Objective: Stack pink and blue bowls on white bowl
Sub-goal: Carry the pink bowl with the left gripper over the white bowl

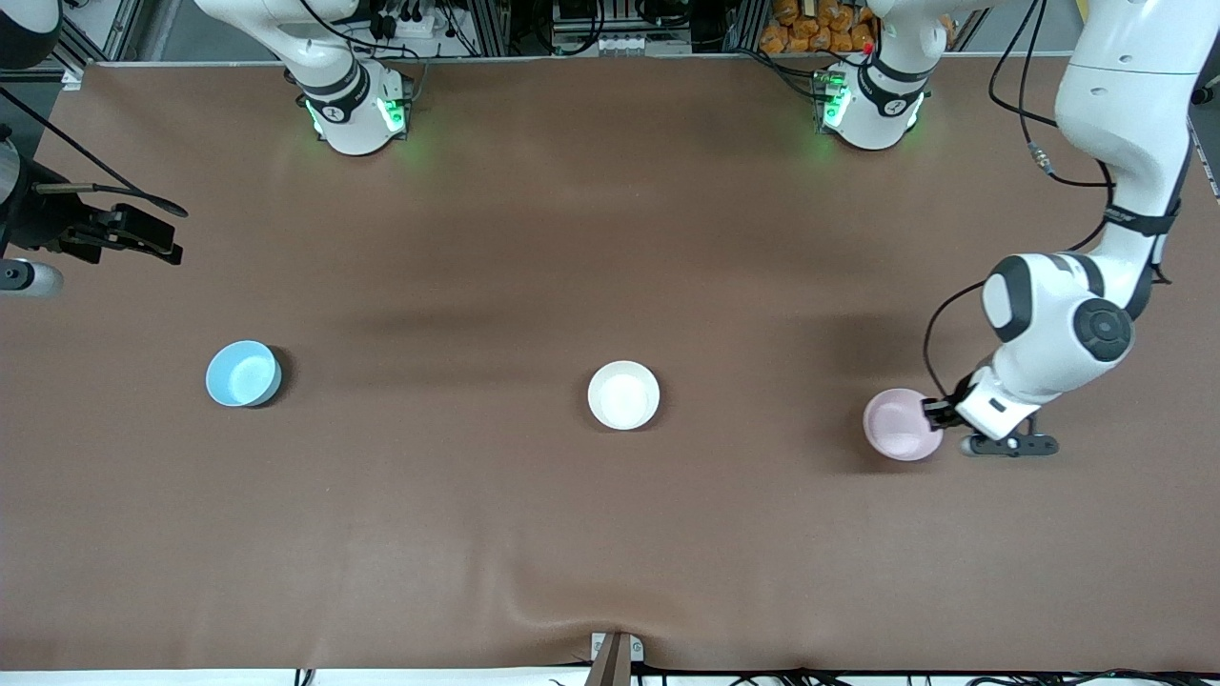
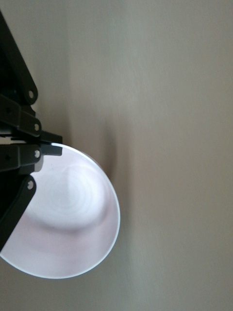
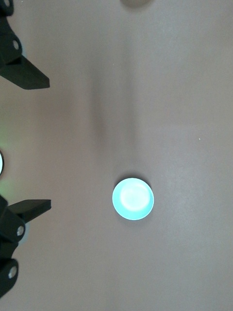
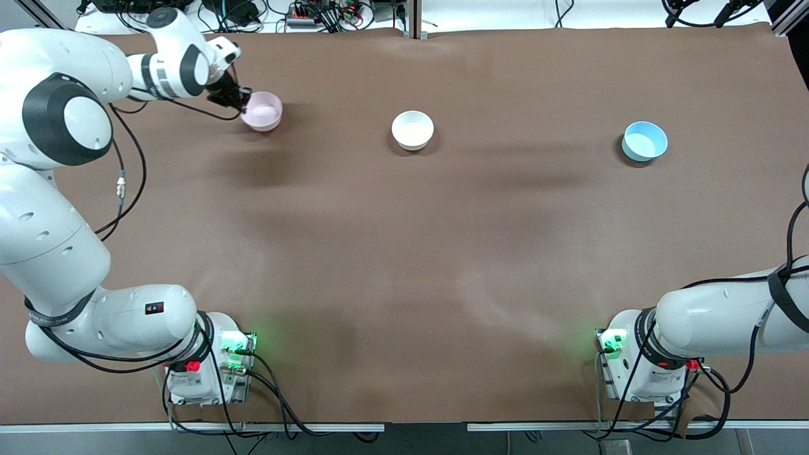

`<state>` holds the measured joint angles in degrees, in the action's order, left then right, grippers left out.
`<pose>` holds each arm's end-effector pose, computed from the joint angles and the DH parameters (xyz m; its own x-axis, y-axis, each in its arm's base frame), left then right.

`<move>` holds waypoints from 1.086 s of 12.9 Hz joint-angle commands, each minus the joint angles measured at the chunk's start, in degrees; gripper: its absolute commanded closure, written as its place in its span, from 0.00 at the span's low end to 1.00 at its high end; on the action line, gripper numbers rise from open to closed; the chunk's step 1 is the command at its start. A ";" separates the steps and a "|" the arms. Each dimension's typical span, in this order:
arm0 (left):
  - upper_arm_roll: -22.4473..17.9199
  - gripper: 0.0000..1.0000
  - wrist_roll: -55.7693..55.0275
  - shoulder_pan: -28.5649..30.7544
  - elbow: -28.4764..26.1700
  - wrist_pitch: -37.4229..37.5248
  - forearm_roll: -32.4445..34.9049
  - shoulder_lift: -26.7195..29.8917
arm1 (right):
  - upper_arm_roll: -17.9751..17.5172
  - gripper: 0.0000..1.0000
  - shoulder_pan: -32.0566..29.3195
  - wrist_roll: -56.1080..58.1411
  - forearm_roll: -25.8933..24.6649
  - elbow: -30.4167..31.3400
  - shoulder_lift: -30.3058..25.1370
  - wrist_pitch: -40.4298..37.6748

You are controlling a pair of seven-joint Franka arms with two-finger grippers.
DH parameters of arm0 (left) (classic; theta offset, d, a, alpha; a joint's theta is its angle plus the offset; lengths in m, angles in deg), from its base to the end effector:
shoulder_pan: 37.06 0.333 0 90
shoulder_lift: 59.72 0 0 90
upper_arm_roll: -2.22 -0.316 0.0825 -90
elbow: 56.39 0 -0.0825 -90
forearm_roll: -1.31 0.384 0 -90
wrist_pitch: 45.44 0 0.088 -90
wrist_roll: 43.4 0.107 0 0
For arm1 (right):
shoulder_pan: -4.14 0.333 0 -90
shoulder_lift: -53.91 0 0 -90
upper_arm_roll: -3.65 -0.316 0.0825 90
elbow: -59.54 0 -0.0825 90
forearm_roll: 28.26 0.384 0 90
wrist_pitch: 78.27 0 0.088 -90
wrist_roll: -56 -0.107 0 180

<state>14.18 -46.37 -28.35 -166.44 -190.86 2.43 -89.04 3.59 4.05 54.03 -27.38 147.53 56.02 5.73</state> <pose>0.6384 -0.0293 0.2397 0.9937 0.0168 0.1108 0.0063 -0.9955 0.0945 0.5544 0.0015 0.6118 0.9937 -0.0333 -0.1067 -0.0347 -0.9993 -0.0117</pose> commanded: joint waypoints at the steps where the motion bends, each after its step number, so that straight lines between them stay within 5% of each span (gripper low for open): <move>1: 3.58 1.00 -8.58 -1.84 5.27 8.09 0.02 1.10 | 0.07 0.00 0.09 -0.05 -0.18 -0.01 -0.09 -0.24; 8: 3.95 1.00 -34.36 -19.76 16.52 15.49 -0.24 -1.62 | -0.02 0.00 0.09 -0.05 -0.18 0.07 0.09 0.12; 14: 3.33 1.00 -48.43 -31.82 27.16 16.39 -0.77 -10.75 | -0.02 0.00 0.18 -0.05 -0.18 -0.01 0.09 0.12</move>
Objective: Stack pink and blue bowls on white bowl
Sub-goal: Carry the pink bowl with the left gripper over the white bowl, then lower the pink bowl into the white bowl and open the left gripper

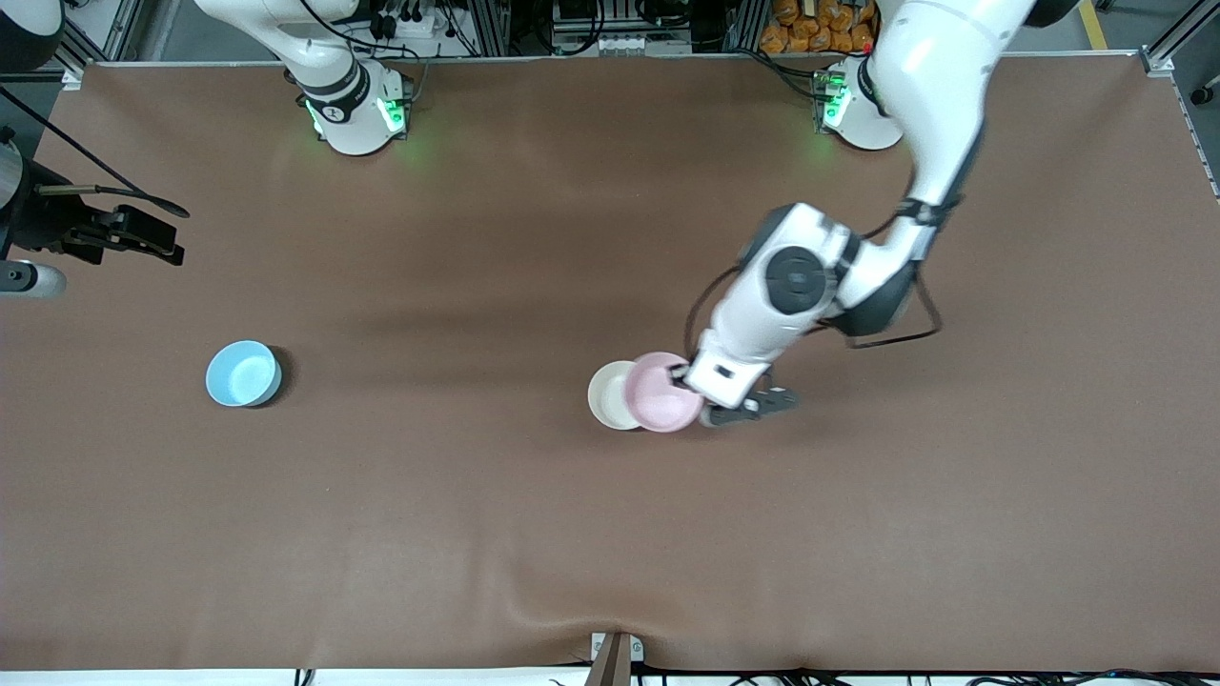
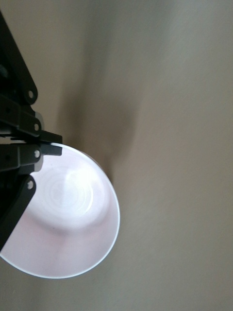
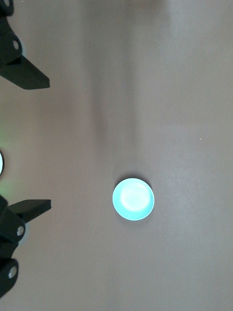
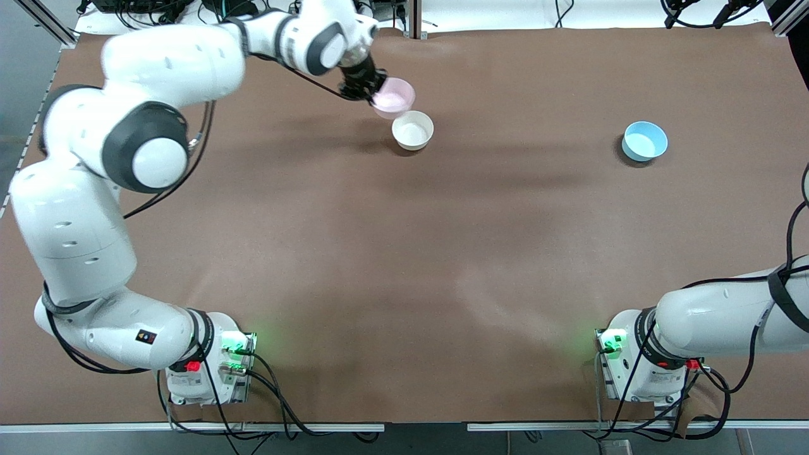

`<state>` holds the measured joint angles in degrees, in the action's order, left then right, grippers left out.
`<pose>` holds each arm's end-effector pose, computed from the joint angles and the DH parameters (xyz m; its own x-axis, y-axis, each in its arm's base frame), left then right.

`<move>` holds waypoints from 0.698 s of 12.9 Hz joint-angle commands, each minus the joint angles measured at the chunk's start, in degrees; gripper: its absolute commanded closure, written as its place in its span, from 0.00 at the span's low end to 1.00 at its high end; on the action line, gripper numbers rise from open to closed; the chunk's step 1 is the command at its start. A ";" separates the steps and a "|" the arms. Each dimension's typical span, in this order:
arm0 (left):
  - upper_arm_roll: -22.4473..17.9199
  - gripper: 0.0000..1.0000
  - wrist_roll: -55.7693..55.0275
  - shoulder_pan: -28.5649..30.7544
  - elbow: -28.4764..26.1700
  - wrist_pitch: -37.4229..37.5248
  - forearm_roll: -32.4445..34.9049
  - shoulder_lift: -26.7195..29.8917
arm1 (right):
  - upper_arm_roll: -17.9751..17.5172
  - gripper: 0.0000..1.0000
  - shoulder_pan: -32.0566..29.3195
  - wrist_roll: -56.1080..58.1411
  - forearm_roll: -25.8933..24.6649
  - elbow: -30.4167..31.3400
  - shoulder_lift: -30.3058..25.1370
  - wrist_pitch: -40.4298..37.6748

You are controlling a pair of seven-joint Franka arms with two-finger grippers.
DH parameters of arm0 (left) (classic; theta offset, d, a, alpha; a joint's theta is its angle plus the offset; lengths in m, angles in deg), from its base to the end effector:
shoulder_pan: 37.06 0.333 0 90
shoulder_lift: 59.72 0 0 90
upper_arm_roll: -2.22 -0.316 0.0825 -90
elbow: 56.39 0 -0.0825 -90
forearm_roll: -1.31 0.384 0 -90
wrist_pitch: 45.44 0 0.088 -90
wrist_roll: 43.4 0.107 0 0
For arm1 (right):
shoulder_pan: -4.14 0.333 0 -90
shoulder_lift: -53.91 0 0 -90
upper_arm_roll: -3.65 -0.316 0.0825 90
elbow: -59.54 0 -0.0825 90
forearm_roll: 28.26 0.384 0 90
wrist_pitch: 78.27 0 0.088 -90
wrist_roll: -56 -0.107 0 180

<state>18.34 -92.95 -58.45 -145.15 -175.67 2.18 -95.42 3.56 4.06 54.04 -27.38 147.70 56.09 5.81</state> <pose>0.5853 -0.4082 0.3083 0.9662 0.2551 -0.0364 0.2574 -0.9479 0.1877 0.5548 0.0019 0.6099 0.9935 -0.0324 -0.1095 -0.0339 -0.9994 -0.0117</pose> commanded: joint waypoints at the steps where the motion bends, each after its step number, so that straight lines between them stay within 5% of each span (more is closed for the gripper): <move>1: -0.83 1.00 -1.78 -1.73 5.88 1.11 -0.43 -4.82 | 0.01 0.00 0.25 -0.06 -0.18 -0.18 0.10 0.21; 9: -0.92 1.00 -1.43 -2.96 5.70 -1.09 0.27 -7.02 | 0.01 0.00 0.08 0.03 -0.18 -0.18 0.10 0.03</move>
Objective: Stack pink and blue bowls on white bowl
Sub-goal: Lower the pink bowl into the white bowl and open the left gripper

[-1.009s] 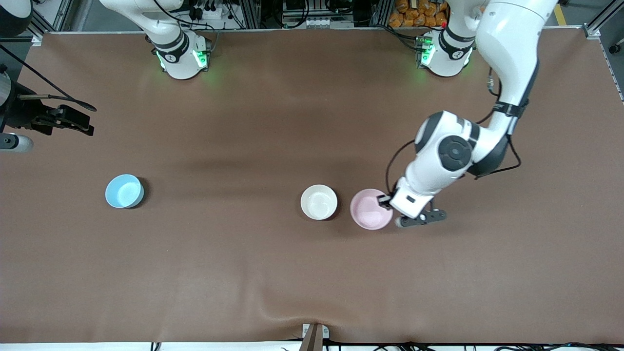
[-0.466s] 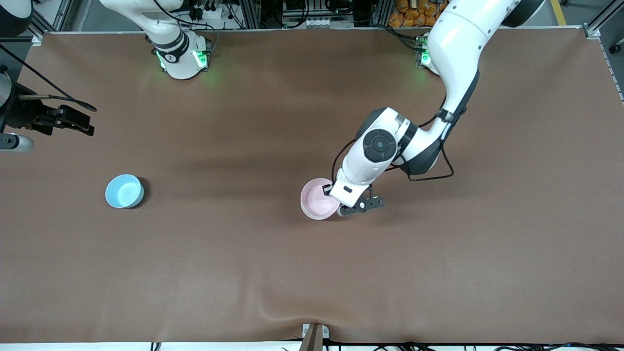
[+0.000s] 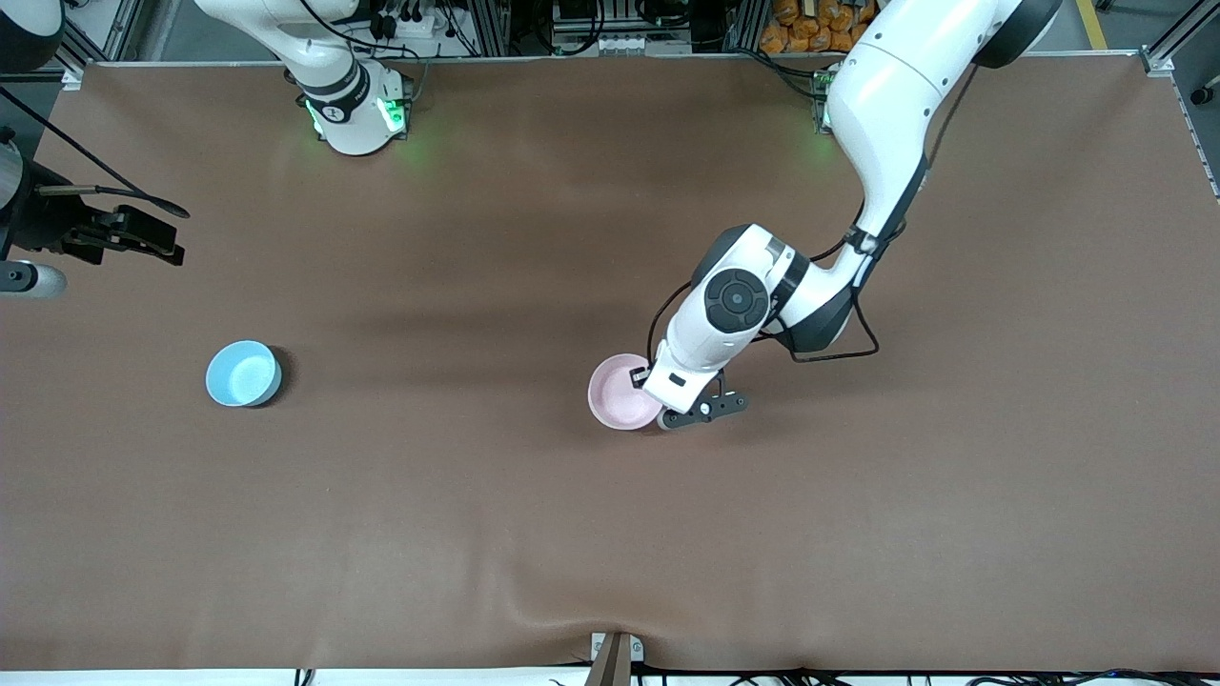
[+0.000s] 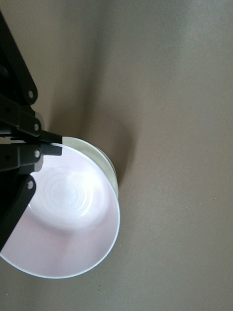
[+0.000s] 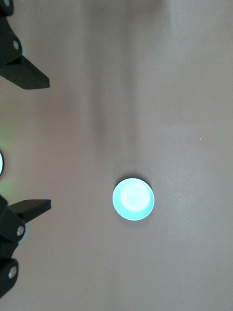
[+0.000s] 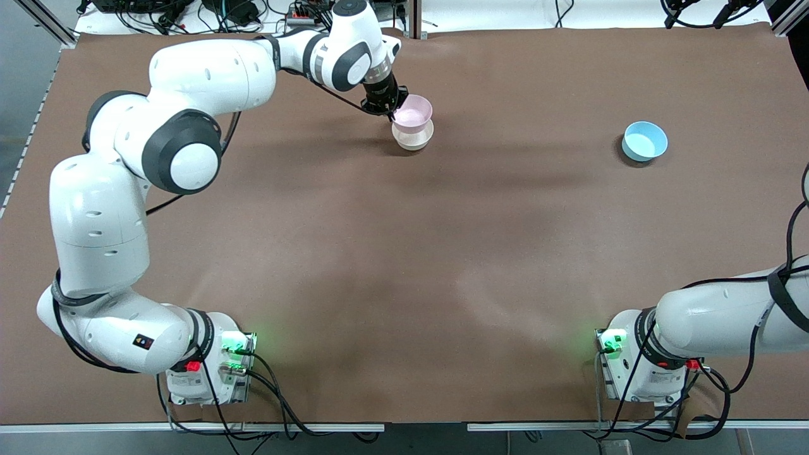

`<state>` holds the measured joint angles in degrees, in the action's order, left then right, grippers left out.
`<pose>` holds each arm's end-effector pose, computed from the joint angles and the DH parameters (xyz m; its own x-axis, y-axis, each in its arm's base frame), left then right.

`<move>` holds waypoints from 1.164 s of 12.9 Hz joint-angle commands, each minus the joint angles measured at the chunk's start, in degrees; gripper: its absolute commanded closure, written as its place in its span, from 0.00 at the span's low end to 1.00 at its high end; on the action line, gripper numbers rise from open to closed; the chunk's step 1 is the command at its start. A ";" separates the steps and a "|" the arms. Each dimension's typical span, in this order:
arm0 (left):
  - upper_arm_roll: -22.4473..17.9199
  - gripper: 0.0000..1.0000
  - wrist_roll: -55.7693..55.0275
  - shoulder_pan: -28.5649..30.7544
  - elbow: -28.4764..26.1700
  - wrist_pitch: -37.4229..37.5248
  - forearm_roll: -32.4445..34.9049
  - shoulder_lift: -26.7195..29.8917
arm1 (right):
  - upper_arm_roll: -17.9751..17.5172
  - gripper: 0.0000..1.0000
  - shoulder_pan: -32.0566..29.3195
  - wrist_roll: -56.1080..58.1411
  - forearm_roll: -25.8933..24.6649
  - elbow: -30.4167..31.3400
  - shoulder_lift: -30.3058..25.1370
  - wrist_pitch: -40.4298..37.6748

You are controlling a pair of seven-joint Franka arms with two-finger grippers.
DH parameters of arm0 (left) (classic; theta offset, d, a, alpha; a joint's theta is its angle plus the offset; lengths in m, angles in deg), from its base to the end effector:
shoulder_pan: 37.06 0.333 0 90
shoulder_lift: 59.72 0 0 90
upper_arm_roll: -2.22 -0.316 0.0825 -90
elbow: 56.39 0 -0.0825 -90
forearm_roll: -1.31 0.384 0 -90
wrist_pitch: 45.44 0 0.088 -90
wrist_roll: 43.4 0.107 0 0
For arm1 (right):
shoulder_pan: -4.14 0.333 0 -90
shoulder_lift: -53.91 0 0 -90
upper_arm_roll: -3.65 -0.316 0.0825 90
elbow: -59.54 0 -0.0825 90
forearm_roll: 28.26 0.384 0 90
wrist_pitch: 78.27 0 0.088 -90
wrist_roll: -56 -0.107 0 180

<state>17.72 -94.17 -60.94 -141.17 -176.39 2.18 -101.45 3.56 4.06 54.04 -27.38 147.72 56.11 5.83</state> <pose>0.5845 -0.4325 0.2662 0.9646 0.2549 -0.0677 0.2630 -0.9480 0.1791 0.5549 0.0019 0.6096 0.9934 -0.0324 -0.1098 -0.0339 -0.9994 -0.0117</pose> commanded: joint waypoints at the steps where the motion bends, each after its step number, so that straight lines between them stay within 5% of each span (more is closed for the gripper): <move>1: -0.21 1.00 -0.12 -0.46 1.73 -0.36 0.35 -1.17 | 0.00 0.00 0.16 -0.06 -0.18 -0.20 0.08 0.19; 15: -0.38 1.00 -0.56 -1.52 0.94 -3.17 0.53 -2.93 | 0.00 0.00 0.08 0.03 -0.18 -0.11 -0.01 -0.16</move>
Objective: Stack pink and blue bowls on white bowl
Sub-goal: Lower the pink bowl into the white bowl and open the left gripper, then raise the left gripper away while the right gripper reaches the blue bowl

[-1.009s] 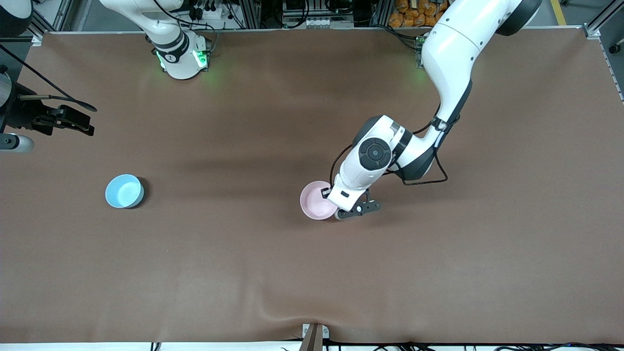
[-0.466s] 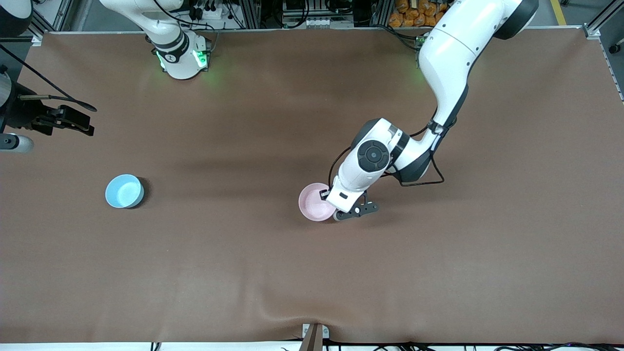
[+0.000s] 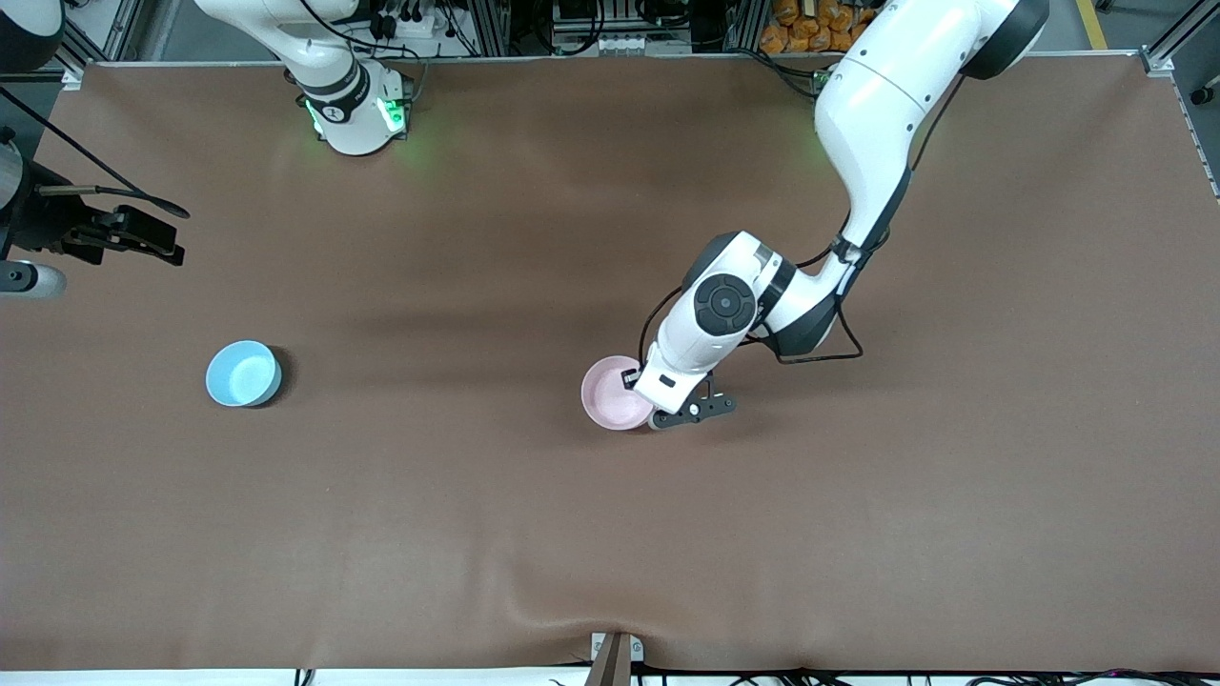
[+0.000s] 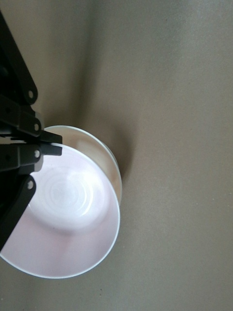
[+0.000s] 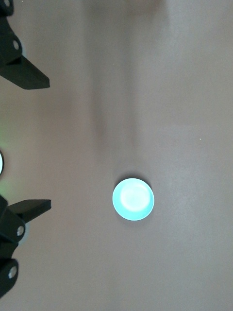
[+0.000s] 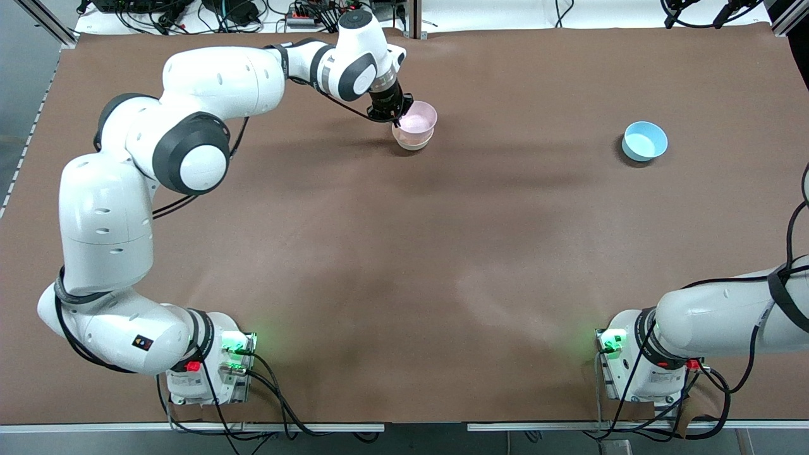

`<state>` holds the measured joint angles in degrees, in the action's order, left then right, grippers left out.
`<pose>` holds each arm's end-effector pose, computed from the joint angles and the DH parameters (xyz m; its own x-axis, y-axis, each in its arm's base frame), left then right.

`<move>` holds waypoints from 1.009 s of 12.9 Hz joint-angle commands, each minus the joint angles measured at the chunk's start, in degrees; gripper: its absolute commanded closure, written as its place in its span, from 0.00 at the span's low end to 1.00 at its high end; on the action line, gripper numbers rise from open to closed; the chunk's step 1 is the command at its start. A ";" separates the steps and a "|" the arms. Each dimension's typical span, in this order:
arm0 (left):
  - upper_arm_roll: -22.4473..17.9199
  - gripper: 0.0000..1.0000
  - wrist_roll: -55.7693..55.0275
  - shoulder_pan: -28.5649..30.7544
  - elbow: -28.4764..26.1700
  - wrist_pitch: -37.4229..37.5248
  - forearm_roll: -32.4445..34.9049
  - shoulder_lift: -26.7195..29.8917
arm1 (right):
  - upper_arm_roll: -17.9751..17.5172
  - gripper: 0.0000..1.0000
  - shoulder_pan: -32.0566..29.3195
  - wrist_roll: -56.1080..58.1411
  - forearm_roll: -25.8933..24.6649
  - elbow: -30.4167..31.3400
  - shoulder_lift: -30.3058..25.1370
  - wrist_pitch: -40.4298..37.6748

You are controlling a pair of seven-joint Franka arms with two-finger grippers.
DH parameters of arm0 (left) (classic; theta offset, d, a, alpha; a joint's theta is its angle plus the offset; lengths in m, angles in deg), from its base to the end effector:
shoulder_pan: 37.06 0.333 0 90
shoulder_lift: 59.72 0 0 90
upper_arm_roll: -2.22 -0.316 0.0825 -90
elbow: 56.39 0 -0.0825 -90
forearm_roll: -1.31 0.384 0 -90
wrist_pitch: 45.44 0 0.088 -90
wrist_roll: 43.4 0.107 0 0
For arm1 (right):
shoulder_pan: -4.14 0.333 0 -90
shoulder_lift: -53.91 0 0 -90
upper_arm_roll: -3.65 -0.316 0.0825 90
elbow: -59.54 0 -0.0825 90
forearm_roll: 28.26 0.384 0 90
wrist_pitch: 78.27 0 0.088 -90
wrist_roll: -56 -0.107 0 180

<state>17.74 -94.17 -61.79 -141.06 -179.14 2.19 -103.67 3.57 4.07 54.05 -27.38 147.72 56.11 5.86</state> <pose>0.5799 -0.4423 0.2443 0.9666 0.2475 -0.0669 0.2559 -0.9473 0.1928 0.5549 0.0019 0.6096 0.9935 -0.0323 -0.1093 -0.0338 -0.9994 -0.0117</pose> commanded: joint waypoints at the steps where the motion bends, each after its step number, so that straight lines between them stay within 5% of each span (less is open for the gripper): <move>1: -0.40 0.96 -0.56 -0.59 0.83 -0.43 0.52 -0.70 | 0.00 0.00 0.16 0.02 -0.18 -0.11 -0.01 -0.10; 3: -0.57 0.88 -0.47 -0.59 0.83 -0.43 0.52 -0.78 | 0.08 0.00 0.16 0.02 -0.18 -0.11 0.08 0.08; 5: -0.66 0.67 -0.47 -0.41 0.83 -0.43 0.52 -0.96 | 0.00 0.00 0.16 0.02 -0.18 -0.11 0.08 0.08; 7: -0.66 0.36 -0.64 -0.24 0.91 -0.43 0.35 -0.96 | 0.00 0.00 0.16 0.02 -0.18 -0.11 0.08 -0.01; 8: -0.66 0.02 -0.73 -0.15 1.00 -0.43 0.00 -0.70 | 0.00 0.00 0.07 0.02 -0.18 0.24 0.08 -0.01; 13: -2.41 0.00 -1.09 0.21 1.26 3.25 0.52 3.24 | 0.17 0.00 -0.98 0.11 -0.36 5.23 0.17 2.61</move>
<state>16.68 -94.41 -61.50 -139.64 -178.67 2.20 -103.27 3.67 3.95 54.05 -27.38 149.42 56.33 6.38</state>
